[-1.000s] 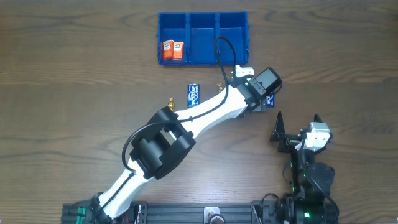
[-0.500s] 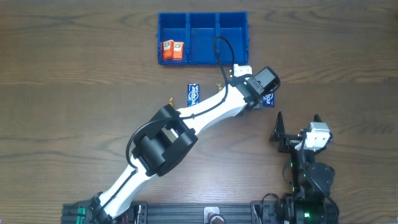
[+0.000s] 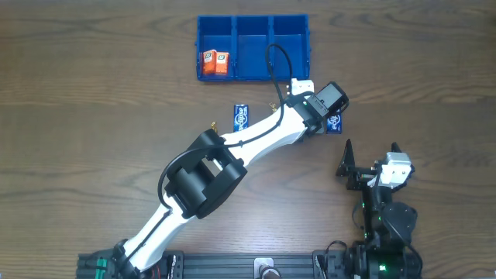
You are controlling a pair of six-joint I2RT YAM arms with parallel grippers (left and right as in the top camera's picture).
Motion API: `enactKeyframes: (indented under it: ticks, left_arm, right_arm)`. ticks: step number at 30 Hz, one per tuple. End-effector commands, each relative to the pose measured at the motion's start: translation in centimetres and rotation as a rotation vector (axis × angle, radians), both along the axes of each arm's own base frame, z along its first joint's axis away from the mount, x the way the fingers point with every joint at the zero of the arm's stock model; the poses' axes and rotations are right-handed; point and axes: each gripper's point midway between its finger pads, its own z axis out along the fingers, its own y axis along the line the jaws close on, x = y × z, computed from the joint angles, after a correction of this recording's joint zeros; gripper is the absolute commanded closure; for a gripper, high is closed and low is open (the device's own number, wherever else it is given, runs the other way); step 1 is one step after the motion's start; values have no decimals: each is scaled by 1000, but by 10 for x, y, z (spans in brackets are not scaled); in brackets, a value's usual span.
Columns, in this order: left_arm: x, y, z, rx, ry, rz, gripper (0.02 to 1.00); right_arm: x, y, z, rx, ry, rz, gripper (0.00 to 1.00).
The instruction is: Sort Candies Into Trays
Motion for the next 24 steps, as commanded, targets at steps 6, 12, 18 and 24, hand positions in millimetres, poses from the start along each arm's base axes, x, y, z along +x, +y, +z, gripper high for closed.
enactKeyframes:
  ticks: [6,12,18,24]
  left_arm:
    - [-1,0,-9,59,-18,-46,590]
    - [-1,-1,-9,60,-18,-49,680]
    - [0,-1,-7,66,-24,-59,706]
    - [14,0,38,116,-86,-69,720]
  right_arm:
    - [0,-1,-2,-7,5,-8,3]
    - [0,-1,-2,-7,5,-8,3]
    - [0,-1,-2,-7,5,-8,3]
    - [0,-1,-2,-7,5,-8,3]
